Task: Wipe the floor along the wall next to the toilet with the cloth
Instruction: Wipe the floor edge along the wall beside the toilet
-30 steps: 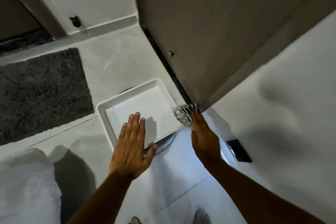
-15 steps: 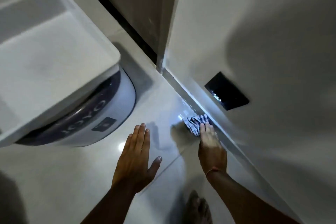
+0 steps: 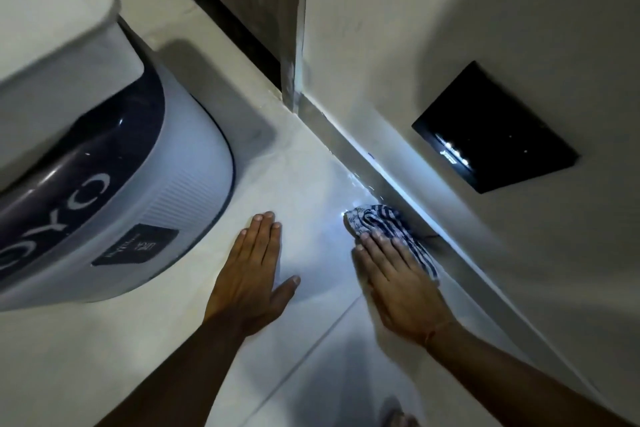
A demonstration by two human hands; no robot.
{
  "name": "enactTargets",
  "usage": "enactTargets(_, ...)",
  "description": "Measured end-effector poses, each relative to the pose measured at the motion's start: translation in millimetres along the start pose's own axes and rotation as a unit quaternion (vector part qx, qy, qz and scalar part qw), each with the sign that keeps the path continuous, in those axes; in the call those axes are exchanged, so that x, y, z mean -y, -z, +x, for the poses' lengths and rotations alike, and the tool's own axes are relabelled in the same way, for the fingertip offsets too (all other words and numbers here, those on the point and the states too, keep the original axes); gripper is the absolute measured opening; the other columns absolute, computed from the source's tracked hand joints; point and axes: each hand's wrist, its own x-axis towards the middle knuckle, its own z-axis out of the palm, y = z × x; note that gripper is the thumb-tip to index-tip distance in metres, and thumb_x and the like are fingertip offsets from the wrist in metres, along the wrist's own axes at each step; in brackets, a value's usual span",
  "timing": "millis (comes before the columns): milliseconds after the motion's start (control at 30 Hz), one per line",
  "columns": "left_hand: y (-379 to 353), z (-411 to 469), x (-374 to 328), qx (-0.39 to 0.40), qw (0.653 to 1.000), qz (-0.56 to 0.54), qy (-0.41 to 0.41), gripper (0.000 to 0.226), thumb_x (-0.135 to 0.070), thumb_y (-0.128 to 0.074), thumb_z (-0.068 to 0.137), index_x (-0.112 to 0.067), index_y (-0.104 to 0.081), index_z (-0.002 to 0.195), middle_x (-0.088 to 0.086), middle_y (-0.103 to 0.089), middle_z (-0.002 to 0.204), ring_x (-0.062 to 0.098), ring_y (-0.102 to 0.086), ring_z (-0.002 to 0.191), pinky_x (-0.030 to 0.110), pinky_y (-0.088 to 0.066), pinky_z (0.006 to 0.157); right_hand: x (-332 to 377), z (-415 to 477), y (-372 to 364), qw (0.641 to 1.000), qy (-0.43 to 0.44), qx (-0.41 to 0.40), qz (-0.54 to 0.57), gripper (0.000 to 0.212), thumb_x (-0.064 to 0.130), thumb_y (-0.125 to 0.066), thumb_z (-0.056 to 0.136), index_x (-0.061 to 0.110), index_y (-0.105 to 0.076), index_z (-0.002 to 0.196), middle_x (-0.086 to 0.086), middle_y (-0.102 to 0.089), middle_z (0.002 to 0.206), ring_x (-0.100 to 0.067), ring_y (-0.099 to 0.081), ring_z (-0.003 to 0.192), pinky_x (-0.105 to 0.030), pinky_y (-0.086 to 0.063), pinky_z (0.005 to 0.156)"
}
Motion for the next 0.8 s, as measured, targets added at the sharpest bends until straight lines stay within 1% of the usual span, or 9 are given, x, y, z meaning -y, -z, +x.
enactTargets(100, 2.6, -1.1, 4.1, 0.0, 1.0, -0.017, 0.01, 0.09, -0.059, -0.043, 0.091, -0.004, -0.015, 0.156, 0.016, -0.013, 0.166, 0.028, -0.008, 0.154, 0.041, -0.011, 0.123, -28.0, -0.5, 3.3, 0.999, 0.017, 0.046, -0.011, 0.065, 0.02, -0.035, 0.092, 0.009, -0.01, 0.151, -0.011, -0.014, 0.16, -0.029, -0.006, 0.147, -0.046, -0.015, 0.116)
enactTargets(233, 3.1, -3.0, 9.4, 0.007, 1.0, -0.011, -0.003, 0.09, -0.064, -0.037, 0.092, -0.006, -0.014, 0.157, 0.014, -0.011, 0.167, 0.027, -0.007, 0.154, 0.041, -0.012, 0.124, -17.5, -35.4, 1.1, 0.996, -0.061, 0.043, 0.045, 0.062, 0.032, -0.031, 0.096, 0.011, -0.012, 0.151, -0.01, -0.013, 0.16, -0.028, -0.009, 0.147, -0.045, -0.016, 0.115)
enactTargets(300, 2.3, -3.1, 12.1, 0.003, 1.0, -0.014, -0.004, 0.089, -0.064, -0.037, 0.093, -0.006, -0.014, 0.157, 0.014, -0.011, 0.167, 0.027, -0.006, 0.154, 0.04, -0.011, 0.124, -10.5, -22.9, 3.7, 0.992, -0.103, 0.036, 0.067, 0.062, 0.035, -0.027, 0.096, 0.01, -0.012, 0.151, -0.009, -0.01, 0.161, -0.027, -0.006, 0.148, -0.047, -0.018, 0.115)
enactTargets(367, 0.3, -1.9, 12.8, -0.001, 1.0, -0.014, -0.001, 0.089, -0.063, -0.039, 0.092, -0.007, -0.015, 0.157, 0.014, -0.013, 0.166, 0.027, -0.008, 0.154, 0.039, -0.011, 0.124, -5.2, 15.7, 7.2, 0.991, -0.114, 0.016, 0.076, 0.062, 0.035, -0.027, 0.097, 0.01, -0.011, 0.151, -0.007, -0.007, 0.161, -0.025, 0.0, 0.148, -0.048, -0.018, 0.116)
enactTargets(500, -7.4, -0.2, 10.0, -0.016, 1.0, -0.007, 0.015, 0.089, -0.064, -0.039, 0.091, -0.007, -0.018, 0.156, 0.015, -0.015, 0.166, 0.029, -0.011, 0.154, 0.043, -0.015, 0.124, 5.7, 89.3, 11.6, 0.991, -0.1, -0.037, 0.077, 0.062, 0.03, -0.037, 0.097, 0.011, -0.013, 0.151, -0.006, -0.009, 0.162, -0.024, -0.001, 0.148, -0.046, -0.014, 0.118)
enactTargets(600, -5.0, -0.2, 9.0, -0.028, 0.999, -0.019, 0.017, 0.089, -0.06, -0.044, 0.091, -0.004, -0.02, 0.155, 0.017, -0.016, 0.165, 0.031, -0.011, 0.154, 0.047, -0.018, 0.123, 3.3, 66.5, 9.1, 0.99, -0.081, -0.048, 0.105, 0.062, 0.019, -0.037, 0.095, 0.01, -0.013, 0.151, -0.01, -0.012, 0.161, -0.027, -0.003, 0.148, -0.047, -0.015, 0.118)
enactTargets(700, -0.7, 0.4, 11.1, -0.025, 1.0, -0.001, 0.003, 0.091, -0.059, -0.046, 0.091, -0.002, -0.017, 0.155, 0.019, -0.014, 0.165, 0.031, -0.009, 0.154, 0.048, -0.019, 0.123, -4.5, 14.7, 6.9, 0.99, -0.097, -0.02, 0.097, 0.064, 0.013, -0.033, 0.09, 0.009, -0.014, 0.151, -0.014, -0.012, 0.158, -0.032, -0.01, 0.147, -0.051, -0.026, 0.113)
enactTargets(733, -0.3, 1.3, 12.8, -0.024, 1.0, 0.0, 0.003, 0.091, -0.06, -0.046, 0.091, -0.002, -0.017, 0.155, 0.018, -0.014, 0.166, 0.031, -0.008, 0.154, 0.048, -0.019, 0.123, -6.2, 14.6, 7.2, 0.989, -0.105, -0.015, 0.101, 0.064, 0.011, -0.034, 0.09, 0.009, -0.015, 0.151, -0.014, -0.012, 0.158, -0.031, -0.012, 0.147, -0.051, -0.027, 0.113)
enactTargets(800, 0.7, 3.3, 15.1, -0.018, 1.0, 0.001, 0.006, 0.093, -0.062, -0.044, 0.091, -0.003, -0.015, 0.156, 0.018, -0.013, 0.166, 0.03, -0.007, 0.154, 0.048, -0.02, 0.123, -3.0, 53.3, 12.1, 0.987, -0.104, -0.034, 0.119, 0.063, 0.01, -0.028, 0.089, 0.01, -0.015, 0.151, -0.013, -0.012, 0.159, -0.029, -0.01, 0.147, -0.048, -0.02, 0.116)
